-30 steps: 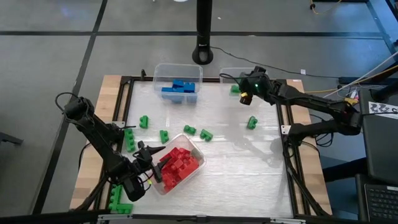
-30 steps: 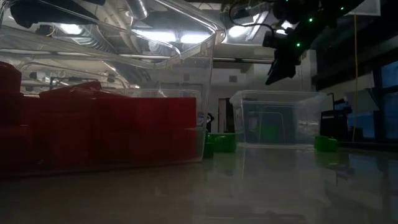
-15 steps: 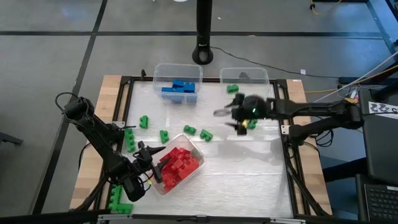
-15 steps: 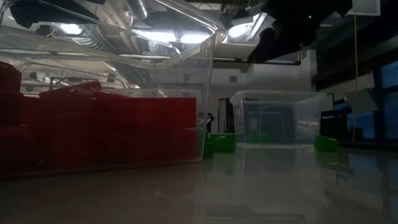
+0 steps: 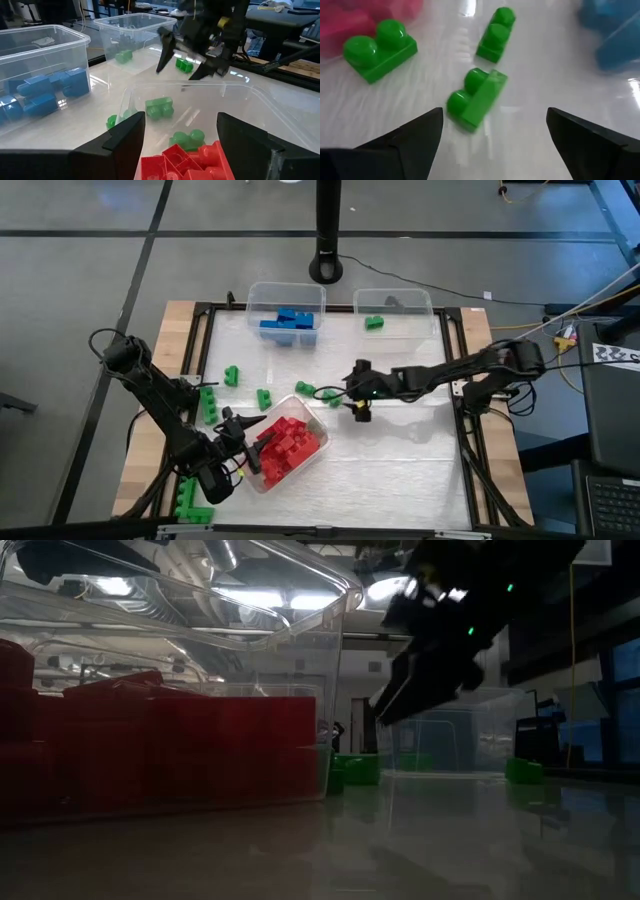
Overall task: Sort blocks
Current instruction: Put the green game piece into the top right transparent bin
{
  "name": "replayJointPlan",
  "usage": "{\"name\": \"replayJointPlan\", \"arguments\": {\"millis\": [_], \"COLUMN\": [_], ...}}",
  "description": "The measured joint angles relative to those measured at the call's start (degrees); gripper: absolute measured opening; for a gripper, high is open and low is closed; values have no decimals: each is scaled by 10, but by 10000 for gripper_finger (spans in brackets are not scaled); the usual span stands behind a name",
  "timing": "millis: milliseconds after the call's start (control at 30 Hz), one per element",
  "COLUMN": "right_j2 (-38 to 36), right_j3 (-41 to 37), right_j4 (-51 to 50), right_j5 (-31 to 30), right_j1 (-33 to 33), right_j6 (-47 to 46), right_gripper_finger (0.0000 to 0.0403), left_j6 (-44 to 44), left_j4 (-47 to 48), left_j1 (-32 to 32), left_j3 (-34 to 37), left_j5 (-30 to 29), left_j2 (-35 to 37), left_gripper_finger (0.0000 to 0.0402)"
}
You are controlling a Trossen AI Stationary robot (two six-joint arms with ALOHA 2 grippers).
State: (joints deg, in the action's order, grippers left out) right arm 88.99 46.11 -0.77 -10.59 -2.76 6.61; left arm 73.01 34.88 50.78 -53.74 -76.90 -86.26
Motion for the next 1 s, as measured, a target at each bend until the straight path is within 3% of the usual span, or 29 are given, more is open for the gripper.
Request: {"name": "replayJointPlan", "arguments": {"millis": [267, 433, 767, 1000], "right_j2": [95, 140, 196, 198], "right_j3": [-21, -26, -25, -25], "right_j4": [161, 235, 267, 271], "right_j5": [25, 8, 7, 12], "right_j1": [0, 0, 2, 1], "right_j6": [-53, -79, -96, -85], "right_gripper_finger": [356, 356, 353, 277], "left_j6": [0, -3, -4, -1], "left_j4": [0, 0, 1, 0], "left_j1": [0, 0, 0, 0], "left_j3": [0, 0, 0, 0], "left_j5": [2, 4, 3, 3], "left_j2": [0, 0, 0, 0], "left_gripper_finger": [235, 235, 235, 235]}}
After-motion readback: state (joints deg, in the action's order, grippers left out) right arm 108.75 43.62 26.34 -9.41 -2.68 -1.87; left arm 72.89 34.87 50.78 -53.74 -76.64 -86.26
